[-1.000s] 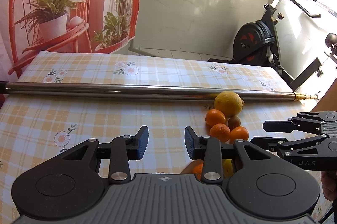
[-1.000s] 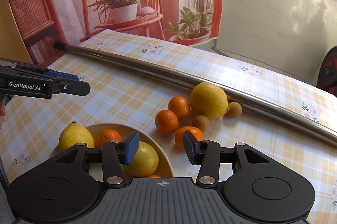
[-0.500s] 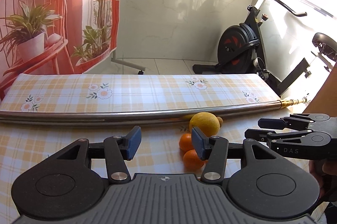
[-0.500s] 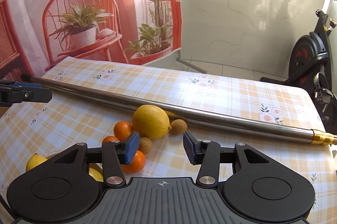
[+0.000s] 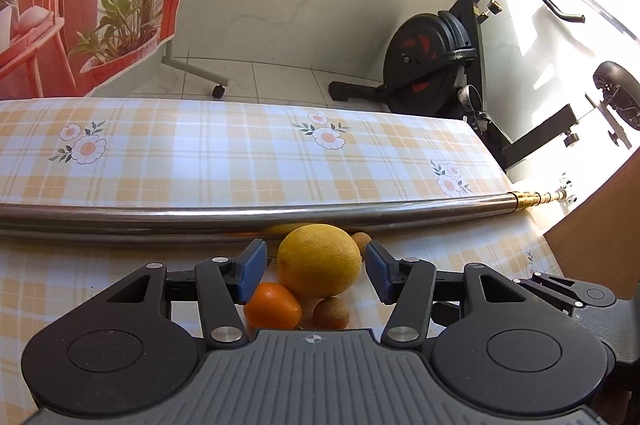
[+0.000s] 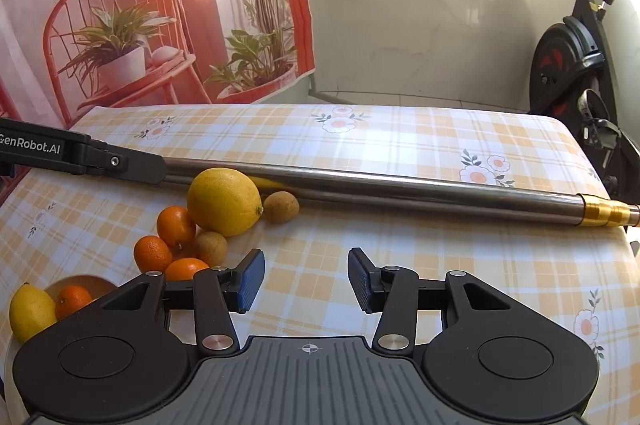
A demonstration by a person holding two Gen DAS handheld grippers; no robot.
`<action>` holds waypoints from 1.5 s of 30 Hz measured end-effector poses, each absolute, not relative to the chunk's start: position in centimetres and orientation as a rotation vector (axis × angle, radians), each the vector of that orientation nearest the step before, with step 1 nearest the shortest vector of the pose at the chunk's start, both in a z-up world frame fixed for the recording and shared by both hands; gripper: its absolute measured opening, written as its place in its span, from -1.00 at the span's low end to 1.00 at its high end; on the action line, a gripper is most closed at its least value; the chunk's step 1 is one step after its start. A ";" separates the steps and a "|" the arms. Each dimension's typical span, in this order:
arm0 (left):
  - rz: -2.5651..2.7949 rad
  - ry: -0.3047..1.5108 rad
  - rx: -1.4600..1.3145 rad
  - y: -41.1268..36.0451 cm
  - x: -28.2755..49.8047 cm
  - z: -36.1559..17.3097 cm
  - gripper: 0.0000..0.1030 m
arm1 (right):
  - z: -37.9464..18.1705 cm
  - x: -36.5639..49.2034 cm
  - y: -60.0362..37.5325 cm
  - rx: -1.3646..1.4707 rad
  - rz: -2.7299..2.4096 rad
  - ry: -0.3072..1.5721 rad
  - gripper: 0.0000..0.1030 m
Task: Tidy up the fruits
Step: 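Grasp the large yellow lemon on the table with the left tool, then lift the large lemon with the left tool while the right tool grasps a tangerine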
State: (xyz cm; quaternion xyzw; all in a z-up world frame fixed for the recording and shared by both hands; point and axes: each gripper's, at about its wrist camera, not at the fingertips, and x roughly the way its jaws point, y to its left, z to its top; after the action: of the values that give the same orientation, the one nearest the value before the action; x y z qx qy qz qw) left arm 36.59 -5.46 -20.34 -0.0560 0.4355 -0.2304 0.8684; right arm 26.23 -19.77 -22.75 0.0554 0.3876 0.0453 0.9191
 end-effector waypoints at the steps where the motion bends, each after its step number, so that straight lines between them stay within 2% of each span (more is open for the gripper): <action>1: -0.482 0.917 -0.117 -5.7 36.8 -20.7 0.11 | -23.0 26.3 -20.0 0.121 0.091 0.800 -0.16; 6: -0.492 0.955 -0.103 -6.8 38.1 -22.1 0.12 | -23.9 26.5 -20.5 0.141 0.089 0.814 -0.16; 10: -0.496 0.968 -0.101 -7.2 38.6 -22.8 0.24 | -24.2 26.5 -20.7 0.141 0.095 0.815 -0.16; 28: -0.506 0.961 -0.009 -8.7 38.8 -24.2 0.26 | -25.1 26.6 -21.4 0.181 0.093 0.829 -0.16; 45: -0.512 0.842 -0.082 -5.1 35.1 -19.4 0.25 | -24.5 27.0 -20.2 0.155 0.120 0.824 -0.16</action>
State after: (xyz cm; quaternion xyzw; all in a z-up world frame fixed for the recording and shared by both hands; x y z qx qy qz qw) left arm 35.13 -5.05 -19.41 -0.0396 0.4042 -0.2456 0.8802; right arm 27.00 -20.23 -24.48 0.0754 0.3998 0.0581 0.9116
